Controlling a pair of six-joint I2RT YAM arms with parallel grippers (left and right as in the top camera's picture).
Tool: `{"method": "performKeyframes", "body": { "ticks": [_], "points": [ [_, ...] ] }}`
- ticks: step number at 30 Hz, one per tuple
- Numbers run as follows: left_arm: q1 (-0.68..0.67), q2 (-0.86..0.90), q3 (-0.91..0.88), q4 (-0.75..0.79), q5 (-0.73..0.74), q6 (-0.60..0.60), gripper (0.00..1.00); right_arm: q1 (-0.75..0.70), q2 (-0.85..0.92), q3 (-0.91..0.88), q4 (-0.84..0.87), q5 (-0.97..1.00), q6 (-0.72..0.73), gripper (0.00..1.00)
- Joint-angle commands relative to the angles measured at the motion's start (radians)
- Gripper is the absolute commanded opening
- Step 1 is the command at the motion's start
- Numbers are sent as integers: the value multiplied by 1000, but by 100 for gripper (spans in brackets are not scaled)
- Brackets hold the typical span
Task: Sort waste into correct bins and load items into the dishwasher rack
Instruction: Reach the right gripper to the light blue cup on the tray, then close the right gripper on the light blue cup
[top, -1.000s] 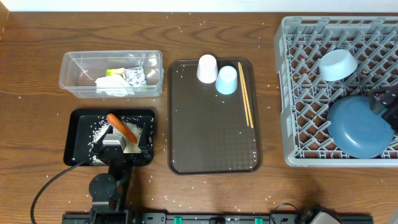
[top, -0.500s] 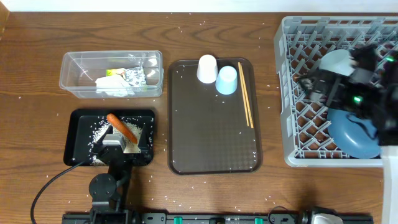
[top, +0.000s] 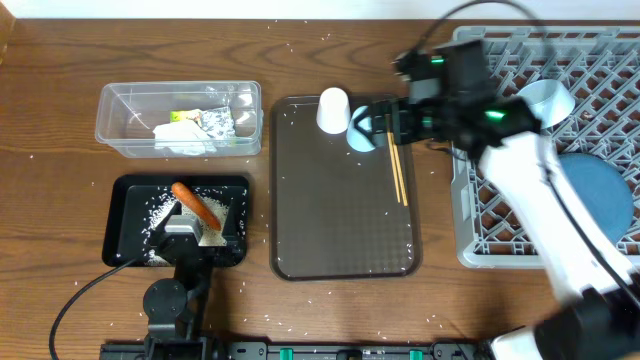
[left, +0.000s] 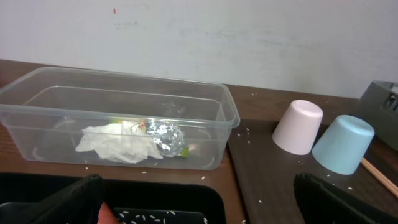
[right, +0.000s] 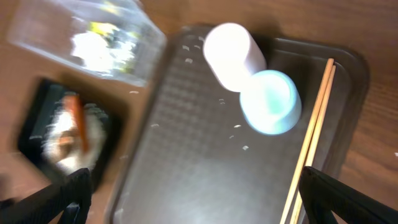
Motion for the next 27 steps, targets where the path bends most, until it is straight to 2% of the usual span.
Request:
{"method": "performKeyframes", "body": {
  "ticks": [1, 5, 13, 27],
  "points": [
    [-4, -6, -18, -32, 10, 5, 98, 33, 85, 12, 23, 182, 3, 99],
    [-4, -6, -18, -32, 10, 5, 98, 43, 174, 12, 52, 301, 2, 99],
    [-4, -6, -18, -32, 10, 5, 98, 49, 284, 12, 115, 301, -35, 99],
    [-4, -6, -18, -32, 10, 5, 98, 71, 407, 12, 329, 319, -106, 99]
  ]
}}
